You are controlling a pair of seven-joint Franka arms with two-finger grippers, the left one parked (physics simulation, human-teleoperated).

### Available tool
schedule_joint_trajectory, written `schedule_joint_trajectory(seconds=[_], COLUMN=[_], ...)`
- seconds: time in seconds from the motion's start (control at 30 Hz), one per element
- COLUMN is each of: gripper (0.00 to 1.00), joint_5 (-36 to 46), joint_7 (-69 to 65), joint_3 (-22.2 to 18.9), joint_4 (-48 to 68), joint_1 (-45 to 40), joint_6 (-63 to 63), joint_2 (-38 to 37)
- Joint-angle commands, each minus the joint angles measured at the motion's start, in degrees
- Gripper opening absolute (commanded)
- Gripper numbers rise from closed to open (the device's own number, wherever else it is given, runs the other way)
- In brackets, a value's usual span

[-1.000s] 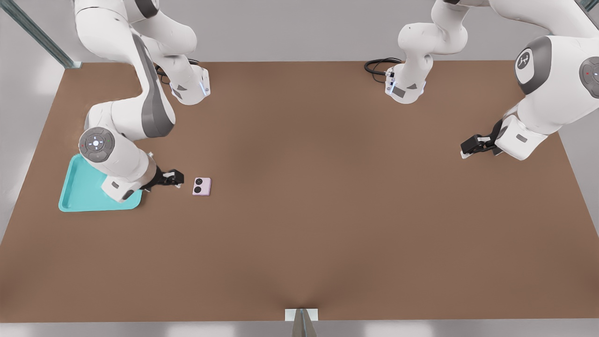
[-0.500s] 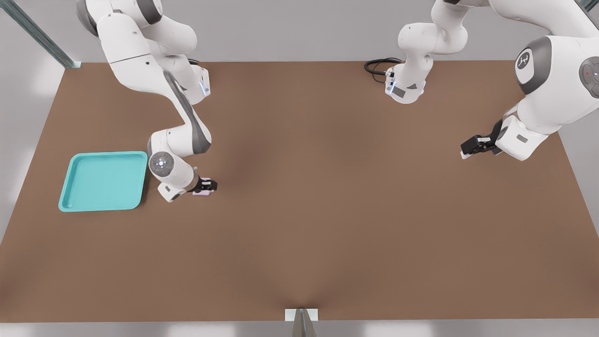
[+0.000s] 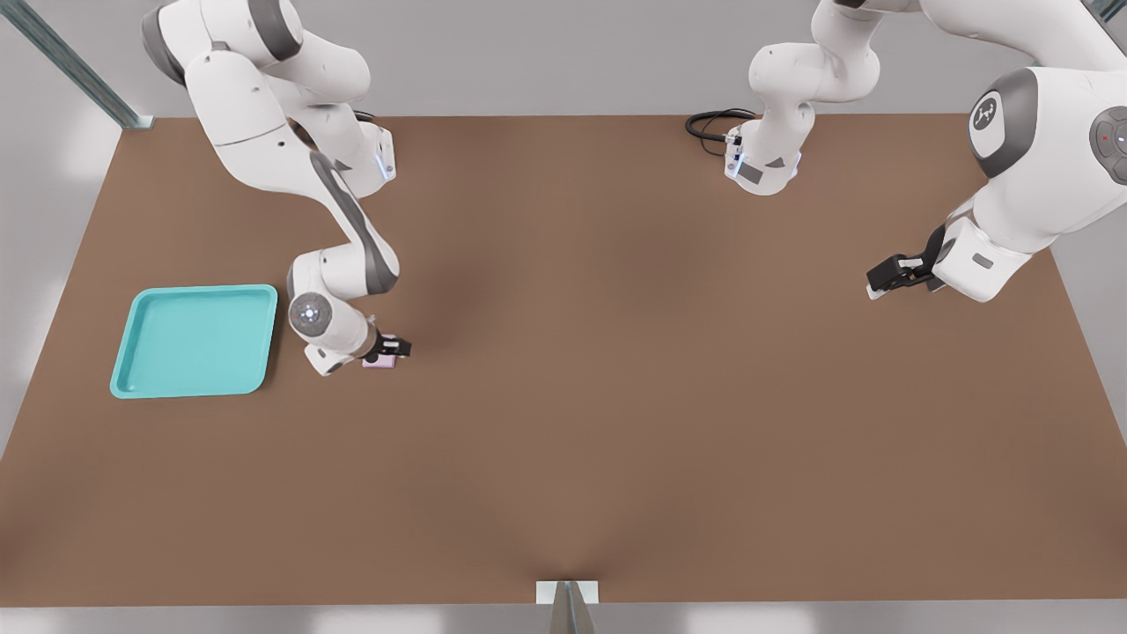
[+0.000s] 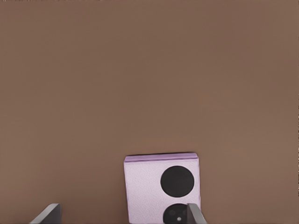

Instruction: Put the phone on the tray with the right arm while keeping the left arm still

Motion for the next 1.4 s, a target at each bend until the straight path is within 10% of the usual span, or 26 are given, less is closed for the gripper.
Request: schedule_joint_trajectory(seconds=[0.0, 1.37], gripper=[1.0, 1.0], joint_5=[0.1, -0.3], joint_7=[-1.3, -5.9], joint_3=[0.0, 0.7], joint_4=[0.0, -2.6], joint_1=[-0.5, -3.7], joint_6=[1.6, 4.9], joint_2=[0.2, 3.3])
